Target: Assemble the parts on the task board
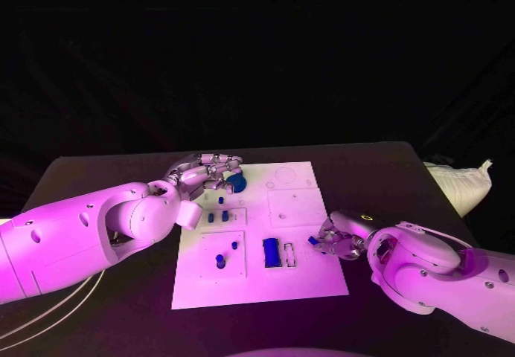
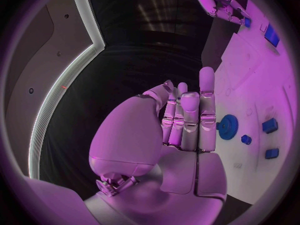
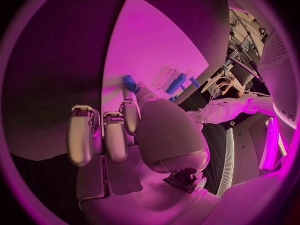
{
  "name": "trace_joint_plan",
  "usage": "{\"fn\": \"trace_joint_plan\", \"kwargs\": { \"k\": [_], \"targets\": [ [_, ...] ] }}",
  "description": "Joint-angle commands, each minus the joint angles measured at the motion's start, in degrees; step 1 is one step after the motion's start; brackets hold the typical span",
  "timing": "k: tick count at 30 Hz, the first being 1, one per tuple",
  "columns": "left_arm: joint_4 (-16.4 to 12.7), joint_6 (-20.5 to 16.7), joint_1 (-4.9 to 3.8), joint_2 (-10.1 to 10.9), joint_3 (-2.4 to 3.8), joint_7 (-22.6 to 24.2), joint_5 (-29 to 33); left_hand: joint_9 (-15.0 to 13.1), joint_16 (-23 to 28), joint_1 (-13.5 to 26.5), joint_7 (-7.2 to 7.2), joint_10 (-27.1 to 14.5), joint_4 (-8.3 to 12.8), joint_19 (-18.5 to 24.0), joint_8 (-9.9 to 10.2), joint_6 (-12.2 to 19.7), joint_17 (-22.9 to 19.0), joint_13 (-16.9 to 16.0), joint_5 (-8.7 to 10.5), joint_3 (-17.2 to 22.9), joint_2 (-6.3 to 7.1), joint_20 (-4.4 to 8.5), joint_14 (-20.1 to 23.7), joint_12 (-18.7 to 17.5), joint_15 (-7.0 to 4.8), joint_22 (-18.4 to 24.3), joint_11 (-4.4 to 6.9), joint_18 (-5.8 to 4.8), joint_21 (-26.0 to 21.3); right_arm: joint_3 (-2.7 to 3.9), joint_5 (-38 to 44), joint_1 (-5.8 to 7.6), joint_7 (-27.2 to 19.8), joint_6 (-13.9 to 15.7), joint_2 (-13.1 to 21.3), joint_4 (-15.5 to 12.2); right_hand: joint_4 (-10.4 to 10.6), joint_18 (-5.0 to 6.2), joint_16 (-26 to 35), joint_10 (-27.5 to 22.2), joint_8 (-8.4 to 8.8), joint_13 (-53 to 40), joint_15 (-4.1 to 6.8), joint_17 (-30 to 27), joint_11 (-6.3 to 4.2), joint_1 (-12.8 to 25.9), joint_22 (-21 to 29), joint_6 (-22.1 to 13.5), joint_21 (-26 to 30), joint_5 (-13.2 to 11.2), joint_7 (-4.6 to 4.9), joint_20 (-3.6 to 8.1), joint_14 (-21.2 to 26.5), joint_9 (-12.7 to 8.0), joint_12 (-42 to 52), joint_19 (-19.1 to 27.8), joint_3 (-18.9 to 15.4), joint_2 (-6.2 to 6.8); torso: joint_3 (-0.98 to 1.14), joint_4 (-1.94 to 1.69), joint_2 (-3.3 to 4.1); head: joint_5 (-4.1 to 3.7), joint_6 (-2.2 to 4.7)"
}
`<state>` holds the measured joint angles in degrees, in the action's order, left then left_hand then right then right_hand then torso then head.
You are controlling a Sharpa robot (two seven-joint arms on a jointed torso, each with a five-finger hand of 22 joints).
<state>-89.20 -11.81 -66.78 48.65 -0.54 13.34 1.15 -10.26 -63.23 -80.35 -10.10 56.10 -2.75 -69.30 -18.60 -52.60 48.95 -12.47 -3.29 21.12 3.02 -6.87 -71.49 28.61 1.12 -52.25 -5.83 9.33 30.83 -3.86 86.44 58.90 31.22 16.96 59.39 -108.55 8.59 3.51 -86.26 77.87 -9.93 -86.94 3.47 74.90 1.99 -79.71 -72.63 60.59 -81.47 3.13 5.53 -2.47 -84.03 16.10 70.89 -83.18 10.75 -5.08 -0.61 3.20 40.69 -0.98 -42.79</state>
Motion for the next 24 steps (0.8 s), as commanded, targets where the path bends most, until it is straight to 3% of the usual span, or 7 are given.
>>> {"fn": "trace_joint_plan", "kwargs": {
  "k": [1, 4, 10, 12, 16, 24],
  "targets": [
    [-0.1, 1.2, 0.01, -0.1, 0.03, 0.1, -0.2, -0.1, 0.1, 0.5, 0.02, -0.5, 0.0, 0.3, -0.3, 0.5, -0.1, -0.1, -0.19, -0.3, -0.15, -0.08, 0.4, 0.1, 0.12, 0.1, 0.06, 1.09, -0.2, -0.48, -8.3, -0.45, -0.5, 4.1, 0.0, -0.3, -7.7, 0.17, 0.2, 1.2, 0.25, 13.0, -0.30, 10.3, -1.09, 1.8, 0.5, -0.7, 0.5, 1.1, 0.27, -0.28, -4.9, -0.6, -0.6, 0.3, 8.8, 1.79, 0.03, -0.04, 0.04, 0.17, 0.44],
    [-0.1, 1.2, 0.02, -0.2, 0.03, 0.0, -0.2, -0.1, 0.1, 0.6, 0.03, -0.5, 0.0, 0.3, -0.3, 0.6, -0.1, -0.1, -0.20, -0.3, -0.17, -0.10, 0.4, 0.2, 0.14, 0.1, 0.06, 1.09, -0.2, -0.43, -9.9, -0.36, -1.5, 5.6, -0.1, -0.8, -8.1, 0.20, 0.2, 1.1, 0.44, 13.0, -0.50, 10.3, -0.87, 3.5, 0.6, -0.9, 0.6, 1.3, 0.42, -0.51, -4.9, -0.4, -0.6, 0.4, 11.2, 3.28, 0.03, -0.08, 0.04, 0.13, 0.36],
    [-0.2, 1.2, 0.02, -0.1, 0.03, 0.0, -0.2, -0.1, 0.1, 0.6, 0.03, -0.5, 0.0, 0.3, -0.3, 0.6, -0.1, -0.1, -0.20, -0.3, -0.17, -0.10, 0.4, 0.2, 0.14, 0.1, 0.06, 1.09, -0.2, -0.41, -13.7, -0.31, -1.1, 6.6, -0.3, -1.4, -7.4, 0.24, 0.4, 1.1, 0.54, 13.0, -0.58, 10.1, -0.79, 6.2, 0.8, -0.9, 0.7, 1.3, 0.48, -0.63, -4.8, -0.2, -0.6, 0.5, 13.2, 4.48, -0.04, -0.06, 0.10, 0.23, -0.12],
    [-0.2, 1.2, 0.02, -0.1, 0.03, 0.0, -0.2, -0.1, 0.1, 0.6, 0.02, -0.5, -0.1, 0.3, -0.4, 0.6, -0.1, -0.1, -0.20, -0.3, -0.18, -0.10, 0.4, 0.2, 0.14, 0.1, 0.06, 1.09, -0.2, -0.40, -14.8, -0.30, -1.0, 6.7, -0.5, -1.5, -6.8, 0.24, 0.4, 1.2, 0.52, 12.9, -0.62, 10.1, -0.78, 7.4, 0.8, -0.8, 0.7, 1.4, 0.47, -0.66, -4.8, -0.1, -0.5, 0.5, 13.3, 4.90, -0.03, 0.11, 0.02, 0.34, -0.23],
    [-0.2, 1.2, 0.02, -0.1, 0.03, -0.1, -0.2, -0.1, 0.1, 0.6, 0.02, -0.6, -0.1, 0.3, -0.4, 0.7, -0.1, -0.1, -0.20, -0.4, -0.19, -0.11, 0.4, 0.2, 0.14, 0.1, 0.05, 1.09, -0.2, -0.40, -16.8, -0.30, -1.0, 6.7, -1.1, -1.5, -4.3, 0.22, 0.3, 1.4, 0.58, 12.7, -0.66, 10.2, -0.74, 10.8, 0.7, -0.7, 0.7, 3.9, 0.44, -0.70, -4.9, 0.0, -0.2, 0.4, 12.8, 5.56, -0.04, 0.04, 0.01, 0.25, -0.27],
    [-0.3, 1.2, 0.02, -0.2, 0.03, -0.1, -0.2, -0.1, 0.1, 0.6, 0.02, -0.6, -0.1, 0.3, -0.4, 0.7, -0.1, -0.1, -0.20, -0.4, -0.19, -0.11, 0.4, 0.2, 0.14, 0.1, 0.05, 1.09, -0.2, -0.40, -17.9, -0.30, -1.0, 6.4, -2.2, -1.2, -3.0, 0.20, 0.2, 1.7, 0.38, 12.4, -0.52, 10.3, -0.90, 12.8, 0.5, -0.2, 0.6, 5.1, 0.25, -0.60, -4.9, 0.2, 0.3, 0.3, 12.0, 6.82, -0.04, -0.04, 0.03, 0.30, -0.29]
  ]
}}
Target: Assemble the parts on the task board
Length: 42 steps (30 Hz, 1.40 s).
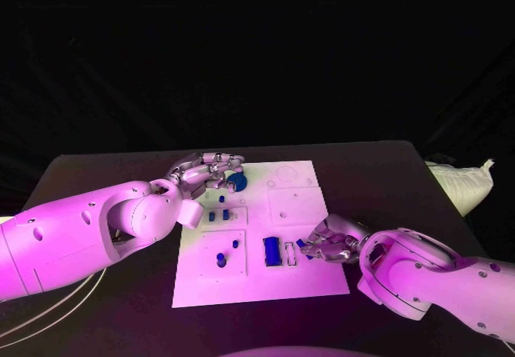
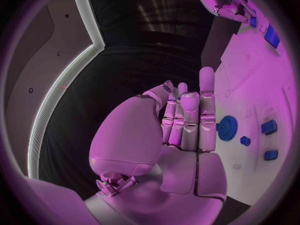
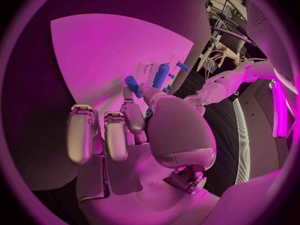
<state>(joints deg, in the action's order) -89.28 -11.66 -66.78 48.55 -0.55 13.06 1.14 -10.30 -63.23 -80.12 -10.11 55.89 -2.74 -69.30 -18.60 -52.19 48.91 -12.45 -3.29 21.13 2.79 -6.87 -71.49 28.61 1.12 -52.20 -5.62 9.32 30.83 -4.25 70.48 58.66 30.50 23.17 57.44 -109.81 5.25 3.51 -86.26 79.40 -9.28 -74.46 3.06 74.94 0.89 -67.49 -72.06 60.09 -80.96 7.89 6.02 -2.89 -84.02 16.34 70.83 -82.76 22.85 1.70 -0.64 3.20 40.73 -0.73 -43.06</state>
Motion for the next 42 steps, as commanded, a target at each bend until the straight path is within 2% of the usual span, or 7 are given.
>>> {"fn": "trace_joint_plan", "kwargs": {
  "k": [1, 5, 11, 28, 42],
  "targets": [
    [-0.2, 1.1, 0.01, -0.1, 0.04, 0.2, -0.1, -0.1, 0.1, 0.4, 0.03, -0.4, -0.1, 0.3, -0.4, 0.2, -0.1, -0.1, -0.20, -0.4, 0.04, -0.11, 0.4, 0.2, 0.14, 0.1, -0.16, 1.10, -0.2, -0.02, -2.0, -0.05, -0.3, 0.2, -0.4, 0.1, 0.5, 0.20, 0.2, 0.2, -0.29, -0.1, -0.08, 10.2, 0.19, 0.8, -0.1, 0.4, 0.1, 0.6, -0.26, -0.16, -4.9, 0.0, 0.3, -0.1, -0.2, 0.15, -0.01, -0.02, 0.00, 0.06, -0.01],
    [-0.2, 1.1, 0.01, -0.1, 0.04, 0.2, -0.1, -0.1, 0.1, 0.4, 0.03, -0.4, -0.1, 0.3, -0.4, 0.2, -0.1, -0.1, -0.20, -0.4, 0.04, -0.11, 0.4, 0.2, 0.14, 0.1, -0.16, 1.10, -0.2, -0.02, -2.1, -0.06, -0.3, -0.1, -0.9, 0.2, 1.8, 0.19, 0.2, 0.3, -0.31, -0.2, -0.07, 10.3, 0.19, 2.2, -0.1, 0.5, 0.1, 1.2, -0.28, -0.12, -4.9, 0.1, 0.5, -0.2, -1.0, 0.16, 0.01, 0.03, -0.04, 0.11, -0.11],
    [-0.1, 1.2, 0.01, -0.1, 0.04, 0.2, -0.1, -0.1, 0.1, 0.4, 0.03, -0.4, -0.1, 0.3, -0.4, 0.2, -0.1, -0.1, -0.20, -0.4, 0.04, -0.11, 0.4, 0.2, 0.14, 0.1, -0.16, 1.10, -0.2, -0.02, -1.8, -0.10, 0.4, -2.2, -1.8, 0.5, 3.3, 0.22, 0.3, 0.3, -0.33, -0.1, -0.03, 10.1, 0.15, 3.8, 0.0, 0.7, 0.2, 1.7, -0.35, -0.07, -4.9, 0.3, 0.4, -0.1, -2.7, 0.43, 0.04, 0.10, -0.03, 0.21, -0.11],
    [-0.1, 1.5, 0.01, -0.2, 0.04, 0.2, -0.2, -0.1, 0.1, 0.5, 0.03, -0.5, -0.2, 0.3, -0.4, 0.4, -0.1, -0.1, -0.21, -0.4, 0.03, -0.13, 0.4, 0.2, 0.16, 0.1, -0.16, 1.10, -0.3, -0.01, 0.6, -0.23, 3.4, -4.6, -3.5, 1.1, 3.9, 0.26, 0.5, 0.3, -0.50, -0.1, 0.08, 9.9, 0.00, 4.0, 0.2, 1.2, 0.3, 2.4, -0.56, 0.01, -4.8, 0.4, 0.4, -0.1, -3.9, 0.52, 0.04, 0.05, -0.02, 0.15, 0.01],
    [-0.2, 1.5, 0.01, -0.1, 0.04, 0.2, -0.2, -0.1, 0.1, 0.5, 0.03, -0.5, -0.2, 0.3, -0.4, 0.4, -0.1, -0.1, -0.21, -0.4, 0.03, -0.13, 0.4, 0.2, 0.16, 0.1, -0.16, 1.10, -0.3, -0.01, 0.7, -0.25, 3.0, -5.7, -4.0, 0.9, 4.1, 0.26, 0.6, 0.3, -0.64, -0.1, 0.16, 9.8, -0.09, 4.1, 0.2, 1.4, 0.3, 2.8, -0.66, 0.07, -4.8, 0.6, 0.4, -0.1, -4.5, 0.52, 0.04, 0.05, 0.00, 0.26, -0.14]
  ]
}}
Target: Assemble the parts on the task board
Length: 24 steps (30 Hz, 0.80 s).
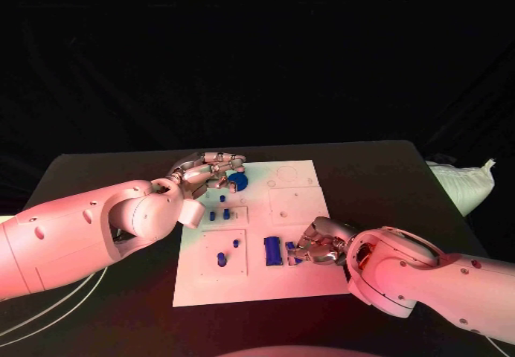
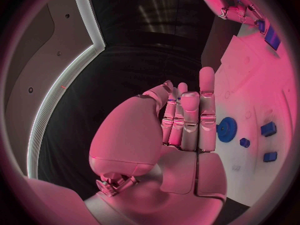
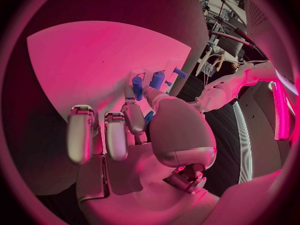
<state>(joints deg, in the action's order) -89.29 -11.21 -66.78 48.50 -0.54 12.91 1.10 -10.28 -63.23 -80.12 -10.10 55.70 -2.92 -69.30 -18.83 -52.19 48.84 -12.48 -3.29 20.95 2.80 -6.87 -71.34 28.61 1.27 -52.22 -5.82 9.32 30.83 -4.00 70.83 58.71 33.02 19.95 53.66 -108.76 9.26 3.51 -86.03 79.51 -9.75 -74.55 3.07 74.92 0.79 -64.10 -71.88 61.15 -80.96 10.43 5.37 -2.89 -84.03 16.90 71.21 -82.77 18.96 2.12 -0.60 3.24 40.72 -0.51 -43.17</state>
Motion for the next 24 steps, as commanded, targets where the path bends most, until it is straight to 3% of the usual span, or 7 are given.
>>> {"fn": "trace_joint_plan", "kwargs": {
  "k": [1, 2, 5, 6, 14, 19, 24],
  "targets": [
    [-0.1, 1.1, 0.01, -0.1, 0.03, 0.4, -0.2, -0.1, 0.1, 0.5, 0.02, -0.3, 0.0, 0.3, -0.2, 0.4, -0.1, -0.1, -0.21, -0.2, 0.02, -0.13, 0.3, 0.2, 0.01, 0.1, 0.04, 1.10, -0.3, -0.27, 0.4, -0.30, 0.4, -2.5, -0.2, -0.1, 0.3, 0.26, 0.3, 0.2, -0.19, 0.0, 0.17, 9.9, 0.00, 0.8, 0.1, 0.4, 0.3, 0.3, -0.03, 0.09, -4.8, 0.0, 0.1, -0.1, -0.8, 0.11, 0.00, 0.01, 0.00, 0.04, -0.03],
    [-0.1, 1.1, 0.01, -0.1, 0.03, 0.4, -0.2, -0.1, 0.1, 0.5, 0.02, -0.3, 0.0, 0.3, -0.2, 0.4, -0.1, -0.1, -0.21, -0.2, 0.02, -0.13, 0.3, 0.2, 0.01, 0.1, 0.04, 1.10, -0.3, -0.27, 0.4, -0.30, 0.2, -2.5, -0.2, -0.1, 0.7, 0.26, 0.3, 0.3, -0.24, -0.1, 0.20, 9.9, -0.03, 1.2, 0.1, 0.5, 0.3, 0.8, -0.07, 0.11, -4.8, 0.1, 0.1, -0.1, -1.4, 0.26, -0.01, 0.02, 0.00, 0.04, -0.05],
    [-0.2, 1.1, 0.01, -0.1, 0.03, 0.3, -0.2, -0.1, 0.1, 0.5, 0.02, -0.3, 0.0, 0.3, -0.2, 0.4, -0.1, -0.1, -0.21, -0.2, 0.02, -0.13, 0.3, 0.2, 0.01, 0.1, 0.04, 1.10, -0.3, -0.27, 0.4, -0.31, -0.2, -2.2, -0.2, -0.2, 2.2, 0.23, 0.3, 0.4, -0.45, -0.1, 0.47, 9.9, -0.28, 2.6, 0.0, 1.0, 0.3, 6.8, -0.34, 0.30, -4.8, 0.4, 0.1, -0.1, -4.8, 1.34, 0.00, 0.01, 0.02, 0.04, -0.07],
    [-0.2, 1.1, 0.01, -0.1, 0.03, 0.3, -0.2, -0.1, 0.1, 0.5, 0.02, -0.3, 0.0, 0.3, -0.2, 0.4, -0.1, -0.1, -0.21, -0.2, 0.02, -0.13, 0.3, 0.2, 0.01, 0.1, 0.04, 1.10, -0.3, -0.27, 0.4, -0.31, -0.3, -2.1, -0.2, -0.2, 2.7, 0.24, 0.3, 0.4, -0.50, -0.1, 0.44, 9.9, -0.31, 3.0, 0.0, 1.0, 0.3, 7.2, -0.39, 0.37, -4.8, 0.4, 0.2, -0.1, -5.7, 1.58, 0.00, 0.00, 0.02, 0.03, -0.05],
    [-0.1, 1.2, 0.01, -0.1, 0.03, 0.2, -0.2, -0.1, 0.1, 0.5, 0.02, -0.3, 0.0, 0.3, -0.2, 0.4, -0.1, -0.1, -0.21, -0.2, 0.02, -0.13, 0.3, 0.2, 0.01, 0.1, 0.04, 1.10, -0.3, -0.27, 2.0, -0.32, -0.8, -1.1, -0.2, -0.3, 6.7, 0.25, 0.4, 0.4, -0.99, -0.1, 0.71, 9.8, -0.62, 4.6, 0.0, 1.3, 0.4, 5.6, -0.81, 0.65, -4.8, 1.0, 0.1, -0.2, -11.7, 1.32, -0.02, 0.00, 0.01, 0.07, 0.01],
    [-0.1, 1.4, 0.01, -0.1, 0.03, 0.2, -0.2, -0.1, 0.1, 0.5, 0.02, -0.3, 0.0, 0.3, -0.2, 0.4, -0.1, -0.1, -0.21, -0.2, 0.02, -0.13, 0.3, 0.2, 0.01, 0.1, 0.04, 1.10, -0.3, -0.27, 2.4, -0.32, -1.2, -1.0, -0.2, -0.3, 7.3, 0.27, 0.5, 0.3, -1.13, 0.0, 0.74, 9.7, -0.63, 5.1, 0.1, 1.2, 0.5, 4.3, -0.82, 0.67, -4.8, 1.2, -0.1, -0.1, -14.2, 1.41, -0.01, 0.02, -0.02, 0.05, -0.04],
    [-0.1, 1.4, 0.01, -0.1, 0.03, 0.1, -0.2, -0.1, 0.1, 0.5, 0.02, -0.3, 0.0, 0.3, -0.2, 0.4, -0.1, -0.1, -0.21, -0.2, 0.02, -0.13, 0.3, 0.2, 0.01, 0.1, 0.04, 1.10, -0.3, -0.27, 2.5, -0.32, -1.4, -0.8, 0.0, -0.4, 7.4, 0.28, 0.5, 0.3, -1.16, 0.0, 0.73, 9.7, -0.64, 5.2, 0.2, 1.2, 0.6, 4.2, -0.82, 0.67, -4.8, 1.2, -0.1, -0.1, -14.6, 1.26, 0.02, 0.07, -0.01, 0.06, 0.00]
  ]
}}
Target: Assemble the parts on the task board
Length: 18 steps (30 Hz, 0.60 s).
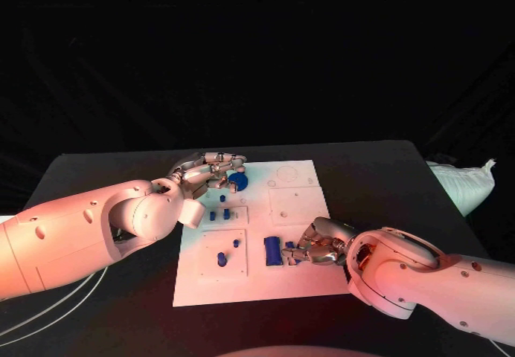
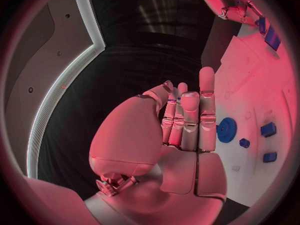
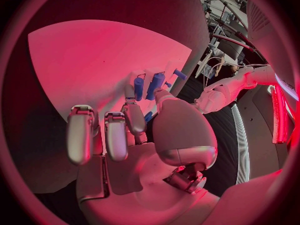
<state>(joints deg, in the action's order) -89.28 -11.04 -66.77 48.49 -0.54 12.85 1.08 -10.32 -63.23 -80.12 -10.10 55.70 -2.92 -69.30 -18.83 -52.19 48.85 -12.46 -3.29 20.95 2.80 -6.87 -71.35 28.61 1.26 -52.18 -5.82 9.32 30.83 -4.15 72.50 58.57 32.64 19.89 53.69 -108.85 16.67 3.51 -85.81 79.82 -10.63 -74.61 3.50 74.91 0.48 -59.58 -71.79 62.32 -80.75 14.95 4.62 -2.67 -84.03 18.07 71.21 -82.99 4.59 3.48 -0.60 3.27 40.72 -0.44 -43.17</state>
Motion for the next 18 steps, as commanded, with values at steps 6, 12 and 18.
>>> {"fn": "trace_joint_plan", "kwargs": {
  "k": [6, 12, 18],
  "targets": [
    [-0.1, 1.2, 0.01, -0.1, 0.03, 0.2, -0.2, -0.1, 0.1, 0.5, 0.02, -0.3, 0.0, 0.3, -0.2, 0.4, -0.1, -0.1, -0.21, -0.2, 0.02, -0.13, 0.3, 0.2, 0.02, 0.1, 0.04, 1.10, -0.3, -0.11, 0.8, -0.19, -1.1, -0.3, 0.2, -0.6, -0.1, 0.27, 0.3, 0.1, -0.49, 0.0, 0.34, 9.7, -0.39, 0.5, 0.0, 0.2, 0.3, 0.2, -0.15, 0.47, -4.8, 0.2, 0.0, 0.1, -0.8, -0.88, 0.03, 0.02, 0.00, -0.01, 0.02],
    [-0.1, 1.2, 0.01, -0.1, 0.03, 0.2, -0.3, -0.1, 0.1, 0.4, 0.03, -0.3, 0.1, 0.3, -0.3, 0.5, -0.2, -0.1, -0.21, -0.2, 0.06, -0.13, 0.4, 0.3, 0.00, 0.1, 0.05, 1.12, -0.3, -0.11, 0.7, -0.21, -1.0, -0.1, 0.4, -0.9, -0.1, 0.29, 0.4, 0.1, -0.62, 0.1, 0.38, 9.6, -0.43, 0.0, 0.1, 0.2, 0.4, 1.1, -0.18, 0.50, -4.8, 0.4, -0.1, 0.1, -1.4, -1.94, -0.04, -0.05, -0.08, -0.08, 0.19],
    [-0.1, 1.2, 0.01, -0.1, 0.03, 0.2, -0.4, -0.1, 0.1, 0.4, 0.03, -0.3, 0.1, 0.3, -0.3, 0.5, -0.2, -0.1, -0.21, -0.2, 0.06, -0.13, 0.4, 0.3, 0.00, 0.1, 0.05, 1.12, -0.3, -0.11, 1.0, -0.20, -0.7, -0.5, 0.9, -1.1, -0.3, 0.28, 0.4, 0.1, -0.73, 0.0, 0.40, 9.6, -0.44, -1.2, 0.1, 0.0, 0.4, 2.1, -0.19, 0.51, -4.8, 0.5, -0.1, 0.1, -2.0, -2.87, 0.01, -0.03, -0.01, 0.02, 0.18]
  ]
}}
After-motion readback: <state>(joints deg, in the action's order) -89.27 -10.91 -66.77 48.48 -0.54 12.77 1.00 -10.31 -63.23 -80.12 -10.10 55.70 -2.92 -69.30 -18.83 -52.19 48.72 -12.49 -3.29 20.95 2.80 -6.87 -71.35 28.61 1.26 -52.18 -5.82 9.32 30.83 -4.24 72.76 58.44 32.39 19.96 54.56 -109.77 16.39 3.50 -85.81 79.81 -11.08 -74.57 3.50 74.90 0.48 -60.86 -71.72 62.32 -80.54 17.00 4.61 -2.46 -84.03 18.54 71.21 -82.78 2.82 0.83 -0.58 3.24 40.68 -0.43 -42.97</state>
